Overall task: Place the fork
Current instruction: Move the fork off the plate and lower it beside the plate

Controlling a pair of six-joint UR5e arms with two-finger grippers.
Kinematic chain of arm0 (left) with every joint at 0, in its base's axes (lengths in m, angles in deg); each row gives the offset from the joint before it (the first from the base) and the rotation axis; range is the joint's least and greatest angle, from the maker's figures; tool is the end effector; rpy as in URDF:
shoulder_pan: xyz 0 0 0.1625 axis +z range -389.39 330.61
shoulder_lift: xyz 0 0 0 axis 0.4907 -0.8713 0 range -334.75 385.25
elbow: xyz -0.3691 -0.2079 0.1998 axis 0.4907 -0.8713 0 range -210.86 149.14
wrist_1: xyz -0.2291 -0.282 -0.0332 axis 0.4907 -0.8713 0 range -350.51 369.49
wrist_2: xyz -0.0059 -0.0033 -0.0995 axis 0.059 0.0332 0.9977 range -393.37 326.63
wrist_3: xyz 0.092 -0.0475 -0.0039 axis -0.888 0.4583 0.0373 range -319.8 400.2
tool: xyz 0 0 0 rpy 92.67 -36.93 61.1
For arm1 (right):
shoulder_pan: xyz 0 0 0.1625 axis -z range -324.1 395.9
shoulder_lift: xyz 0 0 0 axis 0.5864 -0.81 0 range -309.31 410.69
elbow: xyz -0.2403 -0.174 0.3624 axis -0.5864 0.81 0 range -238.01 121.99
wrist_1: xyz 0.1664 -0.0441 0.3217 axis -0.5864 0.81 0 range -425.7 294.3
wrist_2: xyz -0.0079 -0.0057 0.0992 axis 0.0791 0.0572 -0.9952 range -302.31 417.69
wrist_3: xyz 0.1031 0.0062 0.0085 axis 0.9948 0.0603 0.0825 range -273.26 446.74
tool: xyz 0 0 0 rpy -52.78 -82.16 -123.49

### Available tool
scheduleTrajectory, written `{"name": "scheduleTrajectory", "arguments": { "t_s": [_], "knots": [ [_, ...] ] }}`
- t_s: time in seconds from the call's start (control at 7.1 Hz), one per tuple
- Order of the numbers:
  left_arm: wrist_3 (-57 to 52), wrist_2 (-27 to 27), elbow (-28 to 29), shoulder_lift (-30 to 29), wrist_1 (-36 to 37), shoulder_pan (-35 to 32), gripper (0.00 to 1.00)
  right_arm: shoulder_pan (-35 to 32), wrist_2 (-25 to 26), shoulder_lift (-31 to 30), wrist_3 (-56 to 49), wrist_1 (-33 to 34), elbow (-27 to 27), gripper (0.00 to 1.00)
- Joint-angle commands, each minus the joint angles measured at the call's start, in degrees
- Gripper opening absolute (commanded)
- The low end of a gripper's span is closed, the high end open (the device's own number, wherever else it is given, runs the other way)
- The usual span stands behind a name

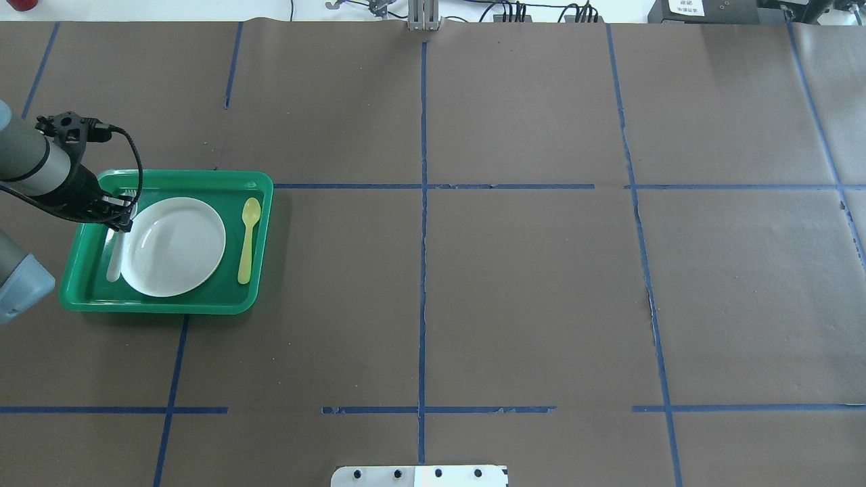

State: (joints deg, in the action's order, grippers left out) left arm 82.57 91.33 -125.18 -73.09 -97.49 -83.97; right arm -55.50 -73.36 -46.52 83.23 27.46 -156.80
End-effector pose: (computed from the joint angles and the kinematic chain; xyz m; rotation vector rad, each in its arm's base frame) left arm 0.2455 -0.4735 0.5762 0.0185 0.7748 0.0415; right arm 0.0745 -0.3764 0.6987 0.0044 -0.7169 -0.0254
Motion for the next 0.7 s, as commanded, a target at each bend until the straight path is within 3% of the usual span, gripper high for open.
{"name": "scheduleTrajectory", "arguments": {
  "t_s": [0.0,0.56],
  "knots": [
    [-0.35,0.01,2.81,0.00,-0.67,-0.34,0.00,0.00,0.00,0.00,0.09,0.00,0.00,1.00],
    [-0.35,0.01,5.19,-0.62,-0.77,-0.52,0.02,0.00,0.00,0.00,0.09,0.00,0.00,1.00]
  ]
}}
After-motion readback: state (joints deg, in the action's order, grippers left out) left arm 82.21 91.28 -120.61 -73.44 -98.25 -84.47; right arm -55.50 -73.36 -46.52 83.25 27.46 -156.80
